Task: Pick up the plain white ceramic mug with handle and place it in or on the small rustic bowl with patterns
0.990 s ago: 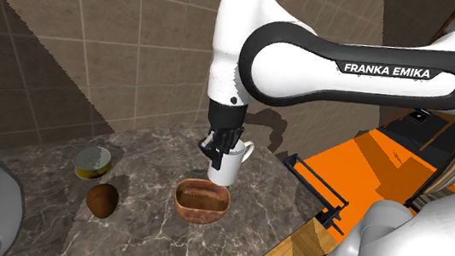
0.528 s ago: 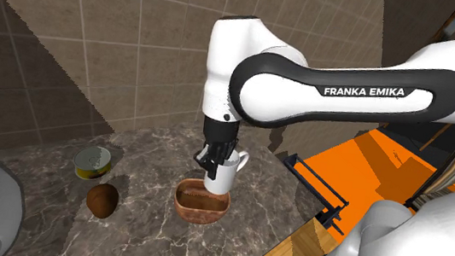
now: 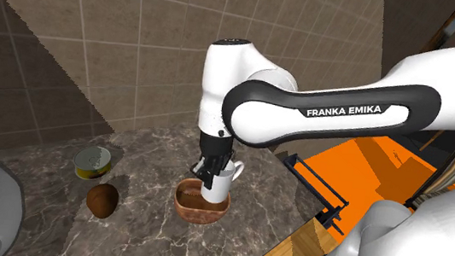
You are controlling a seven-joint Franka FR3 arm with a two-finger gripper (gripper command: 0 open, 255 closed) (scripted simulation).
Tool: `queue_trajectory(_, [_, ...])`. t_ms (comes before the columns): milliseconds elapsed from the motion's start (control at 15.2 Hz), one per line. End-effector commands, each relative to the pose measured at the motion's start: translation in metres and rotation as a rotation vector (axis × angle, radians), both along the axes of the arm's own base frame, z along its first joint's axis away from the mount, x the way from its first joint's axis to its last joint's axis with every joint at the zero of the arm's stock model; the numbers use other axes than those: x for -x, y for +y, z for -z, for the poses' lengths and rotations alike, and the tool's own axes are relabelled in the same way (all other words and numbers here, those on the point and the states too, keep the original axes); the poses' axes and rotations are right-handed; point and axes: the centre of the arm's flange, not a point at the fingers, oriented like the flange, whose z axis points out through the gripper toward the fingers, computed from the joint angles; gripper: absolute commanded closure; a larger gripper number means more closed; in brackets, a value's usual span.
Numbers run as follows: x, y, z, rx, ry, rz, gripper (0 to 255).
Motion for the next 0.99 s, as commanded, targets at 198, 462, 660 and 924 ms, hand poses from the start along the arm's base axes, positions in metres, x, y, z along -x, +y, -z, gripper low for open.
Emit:
queue_trajectory(198, [0.000,0.000,0.002,0.000,-0.001,0.000,255])
queue_trajectory(462, [0.000,0.000,0.002,0.000,-0.001,0.000,0])
queue_trajectory(660, [0.000,0.000,0.003,0.000,-0.001,0.000,0])
queue_trajectory(924, [-0.006,0.003,-0.037,0.000,-0.001,0.000,0])
